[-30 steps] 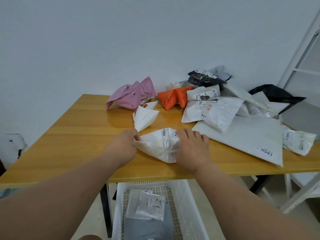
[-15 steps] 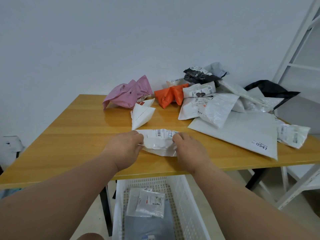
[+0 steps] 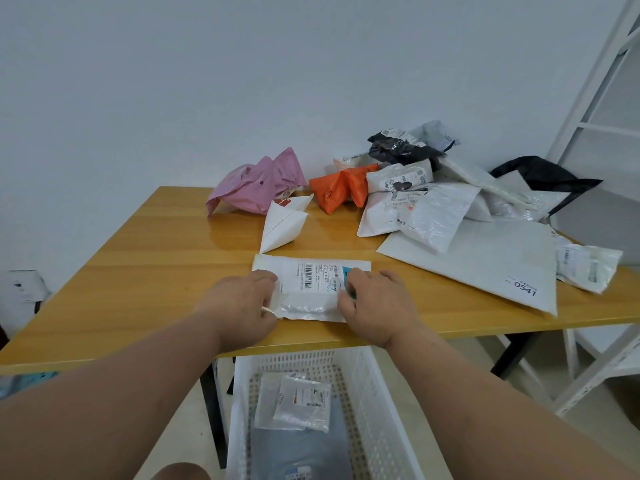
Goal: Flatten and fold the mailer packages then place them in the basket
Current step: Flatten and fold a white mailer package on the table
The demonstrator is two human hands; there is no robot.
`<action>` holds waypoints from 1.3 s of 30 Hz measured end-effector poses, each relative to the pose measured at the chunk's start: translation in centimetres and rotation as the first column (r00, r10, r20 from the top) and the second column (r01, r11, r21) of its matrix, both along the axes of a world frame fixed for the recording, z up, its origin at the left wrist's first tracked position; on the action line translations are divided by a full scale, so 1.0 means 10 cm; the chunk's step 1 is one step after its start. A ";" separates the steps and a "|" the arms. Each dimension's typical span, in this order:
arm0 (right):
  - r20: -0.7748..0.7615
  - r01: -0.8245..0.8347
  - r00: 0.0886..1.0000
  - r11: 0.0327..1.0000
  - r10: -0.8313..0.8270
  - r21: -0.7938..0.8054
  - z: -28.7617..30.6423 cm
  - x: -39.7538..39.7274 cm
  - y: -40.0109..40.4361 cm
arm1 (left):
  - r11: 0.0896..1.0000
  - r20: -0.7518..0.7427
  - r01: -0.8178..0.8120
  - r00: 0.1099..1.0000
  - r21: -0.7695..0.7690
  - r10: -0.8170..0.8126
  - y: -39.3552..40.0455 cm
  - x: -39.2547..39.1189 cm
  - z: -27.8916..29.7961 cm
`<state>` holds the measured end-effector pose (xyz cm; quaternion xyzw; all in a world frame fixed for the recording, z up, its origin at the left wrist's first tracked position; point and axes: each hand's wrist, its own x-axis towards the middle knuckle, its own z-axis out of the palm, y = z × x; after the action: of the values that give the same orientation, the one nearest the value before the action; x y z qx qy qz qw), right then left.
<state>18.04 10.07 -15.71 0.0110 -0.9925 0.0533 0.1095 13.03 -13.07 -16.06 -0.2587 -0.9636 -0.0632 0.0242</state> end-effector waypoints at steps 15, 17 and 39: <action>0.211 -0.013 0.977 0.998 0.026 -0.061 -0.21 -0.25 -0.22 | 0.978 0.090 -0.075 0.992 -0.196 0.094 0.36 -0.15 0.00; 0.239 0.007 0.971 0.993 0.022 -0.122 -0.24 -0.27 -0.24 | 0.976 0.066 -0.090 0.992 -0.200 0.105 0.41 -0.17 -0.02; 0.274 0.014 0.962 1.000 -0.008 -0.019 -0.40 -0.30 -0.26 | 0.977 0.173 -0.099 0.976 -0.187 0.132 0.50 -0.20 -0.30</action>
<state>14.99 7.48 -19.66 -0.0032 -0.9975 0.0641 -0.0283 10.99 -8.08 -19.06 -0.1962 -0.9769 0.0003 -0.0847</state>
